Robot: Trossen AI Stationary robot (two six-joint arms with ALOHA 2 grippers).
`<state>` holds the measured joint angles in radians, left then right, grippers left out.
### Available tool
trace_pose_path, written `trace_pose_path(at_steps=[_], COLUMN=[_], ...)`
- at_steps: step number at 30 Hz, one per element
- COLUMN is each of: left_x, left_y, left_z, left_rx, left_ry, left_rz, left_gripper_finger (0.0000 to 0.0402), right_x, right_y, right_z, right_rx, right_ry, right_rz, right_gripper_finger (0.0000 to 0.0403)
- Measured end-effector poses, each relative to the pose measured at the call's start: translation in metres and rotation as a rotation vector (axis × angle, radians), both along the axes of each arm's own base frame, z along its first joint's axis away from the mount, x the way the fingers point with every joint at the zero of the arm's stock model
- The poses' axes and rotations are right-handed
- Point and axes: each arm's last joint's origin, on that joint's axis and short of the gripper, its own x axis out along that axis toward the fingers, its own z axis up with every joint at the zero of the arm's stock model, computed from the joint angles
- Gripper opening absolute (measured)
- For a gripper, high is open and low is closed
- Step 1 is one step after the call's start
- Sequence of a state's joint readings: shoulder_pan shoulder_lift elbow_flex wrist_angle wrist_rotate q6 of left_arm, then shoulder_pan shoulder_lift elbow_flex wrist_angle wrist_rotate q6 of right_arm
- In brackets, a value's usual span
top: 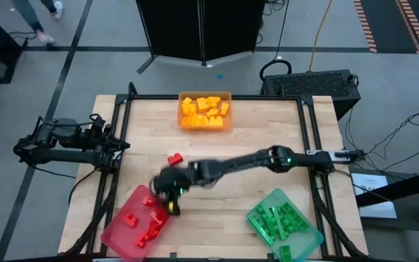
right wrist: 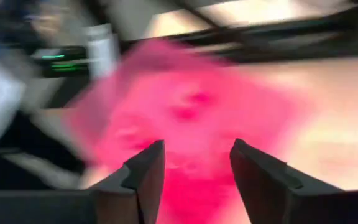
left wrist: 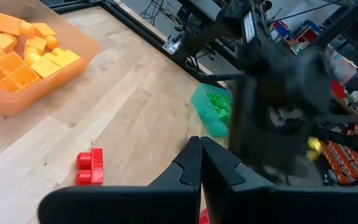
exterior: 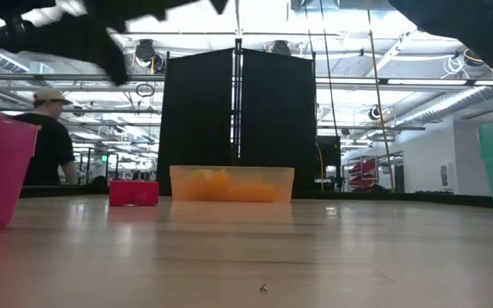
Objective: Sort blocks
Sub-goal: Put the red 2 stud game piece into the pink bin
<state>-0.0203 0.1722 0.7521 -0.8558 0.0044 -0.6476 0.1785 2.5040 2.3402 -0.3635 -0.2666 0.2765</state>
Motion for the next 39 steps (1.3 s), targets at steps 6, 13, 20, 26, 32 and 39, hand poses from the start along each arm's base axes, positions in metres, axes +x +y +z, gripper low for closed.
trace_pose_path(at_steps=[6, 13, 20, 26, 32, 39], left_x=[0.000, 0.000, 0.000, 0.000, -0.001, -0.001], left_y=[0.000, 0.000, 0.000, 0.001, 0.001, 0.002], left_z=[0.000, -0.001, -0.002, -0.002, -0.002, -0.002], left_rx=[-0.001, -0.001, 0.025, 0.060, 0.065, 0.068], left_ry=[0.000, 0.010, 0.019, 0.018, 0.019, 0.020], left_rz=[-0.003, -0.014, -0.016, 0.016, 0.030, 0.041], left_gripper_finger=[0.0004, 0.0004, 0.0004, 0.0004, 0.0004, 0.0004], right_x=[-0.013, -0.020, -0.014, -0.004, 0.001, 0.003], right_y=[-0.072, -0.120, -0.146, -0.150, -0.151, -0.155], right_z=[0.010, -0.003, -0.006, -0.032, -0.058, -0.082], right_rx=[-0.274, -0.426, -0.470, -0.501, -0.509, -0.509], right_ry=[0.141, 0.219, 0.155, 0.149, 0.171, 0.221], right_rz=[-0.095, -0.002, -0.025, 0.003, 0.023, 0.023], right_gripper_finger=[0.0183, 0.0226, 0.0293, 0.0321, 0.0325, 0.0320])
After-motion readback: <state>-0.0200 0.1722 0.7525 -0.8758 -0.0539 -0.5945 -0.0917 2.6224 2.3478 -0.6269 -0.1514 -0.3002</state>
